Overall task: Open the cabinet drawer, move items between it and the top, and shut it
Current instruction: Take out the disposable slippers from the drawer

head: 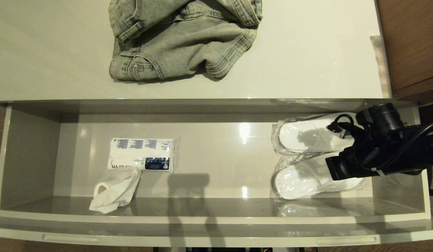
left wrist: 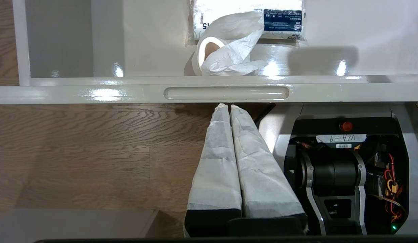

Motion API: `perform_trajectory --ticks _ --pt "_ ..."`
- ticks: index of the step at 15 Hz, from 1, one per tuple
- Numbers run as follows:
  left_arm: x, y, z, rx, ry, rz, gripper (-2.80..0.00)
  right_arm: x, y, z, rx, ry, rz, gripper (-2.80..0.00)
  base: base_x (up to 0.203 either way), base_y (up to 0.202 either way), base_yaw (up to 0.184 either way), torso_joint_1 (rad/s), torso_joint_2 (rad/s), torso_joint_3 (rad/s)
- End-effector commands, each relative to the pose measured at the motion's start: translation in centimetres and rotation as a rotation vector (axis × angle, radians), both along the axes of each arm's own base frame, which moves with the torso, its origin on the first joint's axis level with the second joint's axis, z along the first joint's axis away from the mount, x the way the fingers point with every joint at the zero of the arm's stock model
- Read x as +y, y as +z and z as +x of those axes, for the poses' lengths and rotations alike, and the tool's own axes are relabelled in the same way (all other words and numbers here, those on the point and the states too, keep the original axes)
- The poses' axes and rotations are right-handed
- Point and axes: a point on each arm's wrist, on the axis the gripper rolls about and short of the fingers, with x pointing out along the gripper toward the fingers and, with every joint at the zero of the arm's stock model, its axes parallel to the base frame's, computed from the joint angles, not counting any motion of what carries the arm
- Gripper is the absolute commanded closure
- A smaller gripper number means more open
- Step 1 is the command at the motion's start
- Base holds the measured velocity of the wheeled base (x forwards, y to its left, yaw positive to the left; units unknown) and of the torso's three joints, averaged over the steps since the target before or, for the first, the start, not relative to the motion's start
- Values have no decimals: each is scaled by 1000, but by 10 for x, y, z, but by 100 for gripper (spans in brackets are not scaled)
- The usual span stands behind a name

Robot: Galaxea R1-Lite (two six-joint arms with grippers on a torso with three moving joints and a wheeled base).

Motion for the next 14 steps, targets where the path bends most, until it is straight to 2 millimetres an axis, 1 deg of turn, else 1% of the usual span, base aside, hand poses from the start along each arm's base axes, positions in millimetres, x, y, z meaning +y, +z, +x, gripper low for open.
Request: perform_trajectory --ticks 1,3,4,5,6,9,10,11,13,14 --pt "0 0 0 0 0 1 0 -2 9 -5 -18 -34 33 0 0 0 0 0 0 0" --pt "0 0 0 0 0 1 0 -3 16 -10 5 -163 145 0 0 0 0 0 0 0" --pt "0 0 0 0 0 1 0 -2 18 -13 6 -181 163 0 0 0 0 0 0 0" --pt "0 0 0 1 0 1 0 0 26 -20 -10 -215 209 0 0 0 0 0 0 0" --pt "0 0 0 0 0 1 0 2 28 -23 -19 -242 245 0 0 0 0 0 0 0" --pt "0 0 0 0 0 1 0 1 27 -25 -21 -275 243 0 0 0 0 0 0 0" --pt "0 0 0 0 0 1 0 0 26 -27 -23 -335 238 0 0 0 0 0 0 0" --pt "0 0 0 1 0 1 0 -2 24 -32 -17 -379 235 0 0 0 0 0 0 0" --pt "0 0 0 0 0 1 0 -5 28 -47 -30 -391 249 0 0 0 0 0 0 0" --pt "0 0 0 0 0 1 0 -6 26 -55 -28 -382 244 0 0 0 0 0 0 0"
